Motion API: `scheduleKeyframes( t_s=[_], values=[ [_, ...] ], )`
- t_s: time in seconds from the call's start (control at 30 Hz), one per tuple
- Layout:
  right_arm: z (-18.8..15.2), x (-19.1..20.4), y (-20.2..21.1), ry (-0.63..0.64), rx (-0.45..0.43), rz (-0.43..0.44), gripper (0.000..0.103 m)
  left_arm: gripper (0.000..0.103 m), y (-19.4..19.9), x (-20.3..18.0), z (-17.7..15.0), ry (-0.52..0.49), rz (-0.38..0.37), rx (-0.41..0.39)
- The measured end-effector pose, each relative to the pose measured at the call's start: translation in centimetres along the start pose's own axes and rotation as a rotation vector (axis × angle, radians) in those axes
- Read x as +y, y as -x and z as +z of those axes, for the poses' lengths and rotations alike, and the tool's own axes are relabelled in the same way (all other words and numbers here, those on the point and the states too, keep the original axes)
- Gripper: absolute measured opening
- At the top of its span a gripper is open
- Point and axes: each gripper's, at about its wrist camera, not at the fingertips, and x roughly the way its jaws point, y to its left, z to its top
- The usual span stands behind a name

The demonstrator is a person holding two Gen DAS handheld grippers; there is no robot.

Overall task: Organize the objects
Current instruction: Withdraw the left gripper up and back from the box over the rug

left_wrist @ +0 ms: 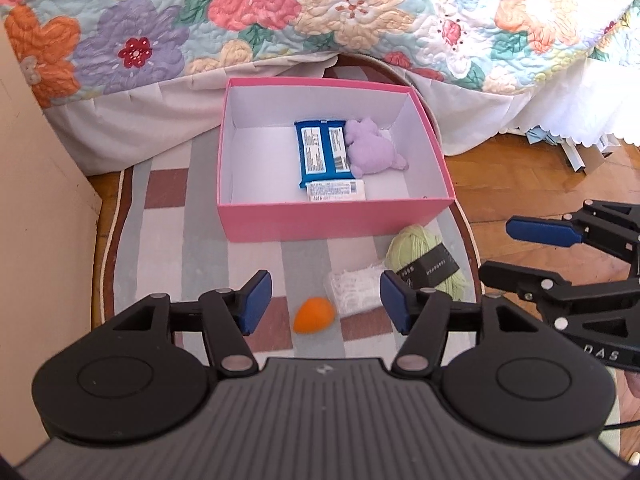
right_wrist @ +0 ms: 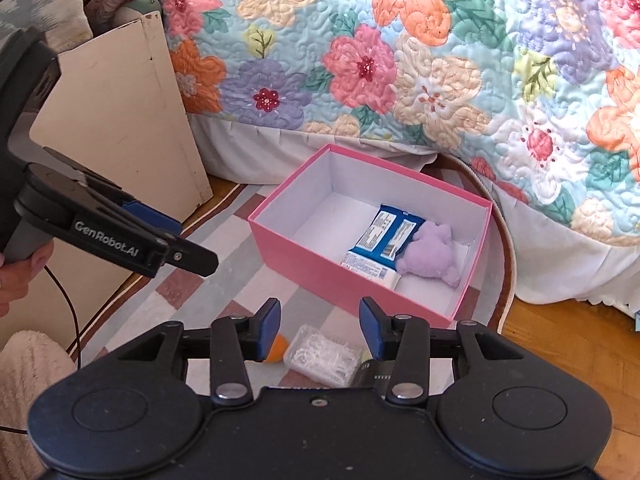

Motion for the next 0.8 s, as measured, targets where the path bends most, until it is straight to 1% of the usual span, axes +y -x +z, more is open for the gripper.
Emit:
scheduleKeyframes(
  t_s=[0.27,0.4,0.43,0.57,0.67,0.8],
  values=[
    [-0.8,0.5,0.7,0.008,0.018,0.010,0.058,0.063,0.9,-0.3,-1.5,0.004,0.014,0.012],
    [-1.4,0.7,0.7,0.015,0.036,0.022,0.063,0.064,0.7,-0.6,-2.1,-0.005,0.002,0.027],
    [-1.6,0.8,0.7,0.019,0.038,0.026,0.063,0.066,0.5,-0.6,-2.2,-0.010,0.002,0.028],
    [-2.1,1.0,0.9,0.032,0.044,0.046,0.064,0.066,-0.1,-0.4,-2.9,-0.002,0.037,0.052],
    [-2.5,1.1,1.0,0.042,0.049,0.060,0.067,0.067,-0.2,-0.4,-3.4,-0.001,0.036,0.062],
    [-3.0,1.5,1.1,0.061,0.058,0.070,0.068,0.069,-0.1,-0.7,-4.2,0.000,0.036,0.073]
  ],
)
